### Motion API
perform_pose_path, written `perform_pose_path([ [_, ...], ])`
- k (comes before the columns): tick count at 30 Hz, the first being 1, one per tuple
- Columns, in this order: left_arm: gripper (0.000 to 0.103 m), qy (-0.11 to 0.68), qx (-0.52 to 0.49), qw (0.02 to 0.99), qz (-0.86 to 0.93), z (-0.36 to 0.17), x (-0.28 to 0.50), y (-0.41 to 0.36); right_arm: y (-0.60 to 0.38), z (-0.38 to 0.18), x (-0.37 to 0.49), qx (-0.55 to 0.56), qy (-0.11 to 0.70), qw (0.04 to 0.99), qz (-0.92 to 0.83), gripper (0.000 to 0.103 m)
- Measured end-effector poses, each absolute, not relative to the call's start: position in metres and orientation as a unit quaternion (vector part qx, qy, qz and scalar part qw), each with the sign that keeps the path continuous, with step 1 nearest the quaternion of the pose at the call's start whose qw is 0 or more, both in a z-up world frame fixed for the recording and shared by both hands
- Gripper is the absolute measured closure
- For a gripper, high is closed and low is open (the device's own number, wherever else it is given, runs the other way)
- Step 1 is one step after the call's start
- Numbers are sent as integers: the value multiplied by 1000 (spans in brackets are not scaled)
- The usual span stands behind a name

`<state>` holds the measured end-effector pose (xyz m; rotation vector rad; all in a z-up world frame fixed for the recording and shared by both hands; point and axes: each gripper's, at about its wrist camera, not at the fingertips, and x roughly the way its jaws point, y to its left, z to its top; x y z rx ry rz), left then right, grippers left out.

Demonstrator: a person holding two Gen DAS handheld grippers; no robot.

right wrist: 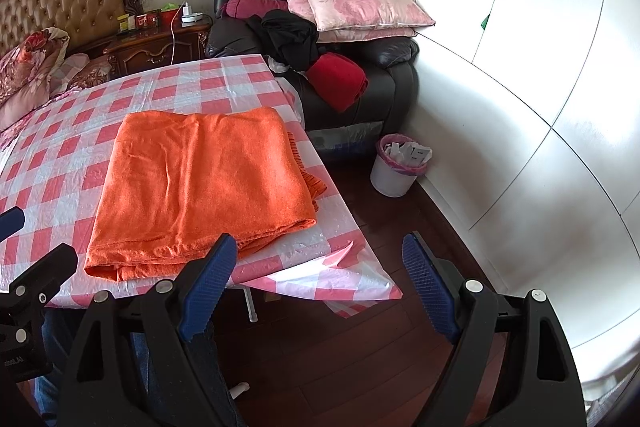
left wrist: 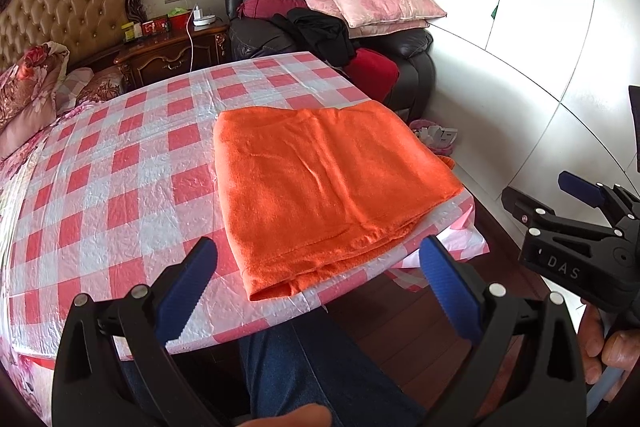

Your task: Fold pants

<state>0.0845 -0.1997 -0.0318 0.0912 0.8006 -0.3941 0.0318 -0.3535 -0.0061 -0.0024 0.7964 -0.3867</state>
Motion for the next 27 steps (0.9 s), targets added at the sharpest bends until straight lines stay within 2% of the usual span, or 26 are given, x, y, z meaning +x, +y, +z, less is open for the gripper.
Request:
perform_pose_path([
  [23,2,377,26,899,-222,-26,92,-212,-351,-9,30,2,387,904,-184,22],
  [27,2,374,2,900,-225,-20,98,-189,-351,-10,30,12,384,905,-183,17],
])
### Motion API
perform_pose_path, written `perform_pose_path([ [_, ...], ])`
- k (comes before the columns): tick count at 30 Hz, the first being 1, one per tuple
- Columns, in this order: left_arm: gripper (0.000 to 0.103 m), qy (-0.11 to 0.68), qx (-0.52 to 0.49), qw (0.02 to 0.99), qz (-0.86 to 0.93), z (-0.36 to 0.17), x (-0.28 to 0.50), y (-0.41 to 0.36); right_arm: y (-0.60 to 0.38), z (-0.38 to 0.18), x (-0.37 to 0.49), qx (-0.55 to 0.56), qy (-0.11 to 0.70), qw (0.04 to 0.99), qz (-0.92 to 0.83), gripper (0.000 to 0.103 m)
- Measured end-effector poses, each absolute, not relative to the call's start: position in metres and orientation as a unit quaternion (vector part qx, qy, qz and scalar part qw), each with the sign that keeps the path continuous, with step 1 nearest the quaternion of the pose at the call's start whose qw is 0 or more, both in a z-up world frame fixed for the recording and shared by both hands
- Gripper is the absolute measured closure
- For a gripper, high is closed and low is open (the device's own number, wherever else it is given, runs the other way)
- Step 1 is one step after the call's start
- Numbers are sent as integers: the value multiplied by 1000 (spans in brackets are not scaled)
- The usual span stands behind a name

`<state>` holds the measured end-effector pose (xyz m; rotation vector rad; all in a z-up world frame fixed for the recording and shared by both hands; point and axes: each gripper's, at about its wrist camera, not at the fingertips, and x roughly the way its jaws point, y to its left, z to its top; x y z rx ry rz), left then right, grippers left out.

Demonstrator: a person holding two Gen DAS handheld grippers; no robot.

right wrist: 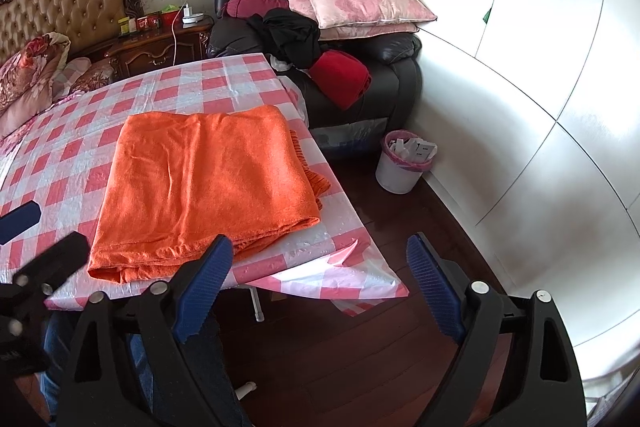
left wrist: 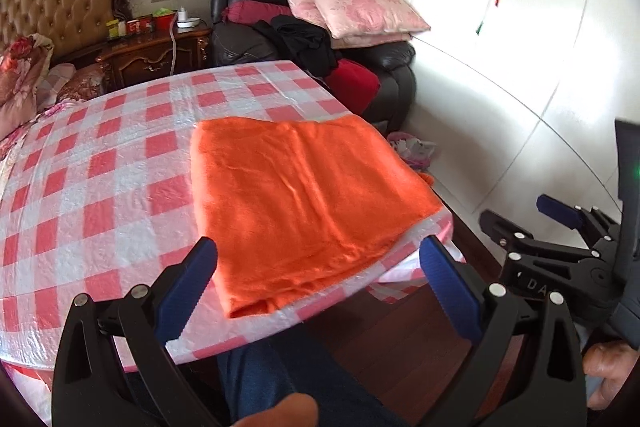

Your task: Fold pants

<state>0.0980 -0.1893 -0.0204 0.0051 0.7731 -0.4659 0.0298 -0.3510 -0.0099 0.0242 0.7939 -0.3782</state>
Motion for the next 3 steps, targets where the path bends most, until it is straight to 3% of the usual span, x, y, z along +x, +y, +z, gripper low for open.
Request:
perform_pose_path([
  [3,2,366,-45,917,-153,-18,107,-104,-355,-12,33,29,378,908,-179,17],
])
